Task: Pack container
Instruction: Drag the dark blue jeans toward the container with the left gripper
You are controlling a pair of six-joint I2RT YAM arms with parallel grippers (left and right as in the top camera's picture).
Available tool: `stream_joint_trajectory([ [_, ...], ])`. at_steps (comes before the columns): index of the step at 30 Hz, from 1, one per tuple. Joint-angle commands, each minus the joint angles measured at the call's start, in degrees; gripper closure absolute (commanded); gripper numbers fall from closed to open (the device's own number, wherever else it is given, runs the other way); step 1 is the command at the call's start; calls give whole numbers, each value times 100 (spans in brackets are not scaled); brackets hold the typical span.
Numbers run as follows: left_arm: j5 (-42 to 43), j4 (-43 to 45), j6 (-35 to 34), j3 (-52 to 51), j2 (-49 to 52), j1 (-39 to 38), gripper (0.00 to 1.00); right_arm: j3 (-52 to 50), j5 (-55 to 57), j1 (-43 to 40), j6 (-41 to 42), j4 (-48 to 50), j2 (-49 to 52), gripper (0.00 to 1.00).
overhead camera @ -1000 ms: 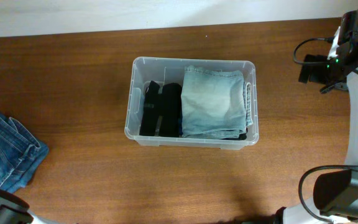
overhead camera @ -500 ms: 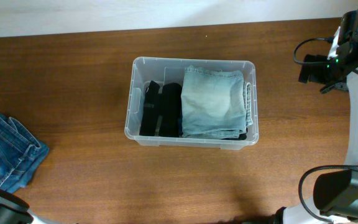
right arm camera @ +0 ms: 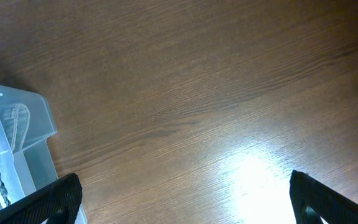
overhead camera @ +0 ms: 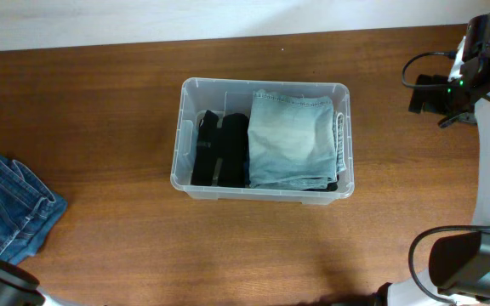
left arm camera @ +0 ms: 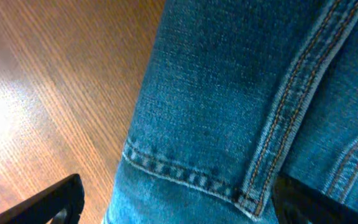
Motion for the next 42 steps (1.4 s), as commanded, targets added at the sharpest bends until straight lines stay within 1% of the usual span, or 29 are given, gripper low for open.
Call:
stream_joint_trajectory([
  [1, 61, 212, 136, -125, -118, 81, 3, 44, 50, -17, 44, 4, -22, 1],
  [4, 94, 426, 131, -245, -107, 79, 3, 44, 50, -17, 44, 4, -22, 1],
  [10, 669, 1211, 131, -857, 50, 79, 1, 44, 50, -17, 44, 4, -22, 1],
  [13, 885, 1331, 133, -994, 254, 74, 1, 44, 50, -17, 44, 4, -22, 1],
  [15, 1215, 1351, 133, -994, 391, 61, 1, 44, 50, -17, 44, 4, -22, 1],
  [18, 2011, 1453, 131, -994, 452, -22, 1, 44, 50, -17, 44, 4, -22, 1],
  [21, 2625, 1631, 129, -986, 450, -208, 1, 44, 50, -17, 44, 4, -22, 1],
  [30, 2562, 1609, 133, -977, 450, -743, 1, 44, 50, -17, 44, 4, -22, 1],
  [37, 2546, 1495, 127, -977, 450, -763, 1, 44, 50, -17, 44, 4, -22, 1],
  [42, 2566, 1338, -44, -979, 452, -765, 1, 44, 50, -17, 44, 4, -22, 1],
])
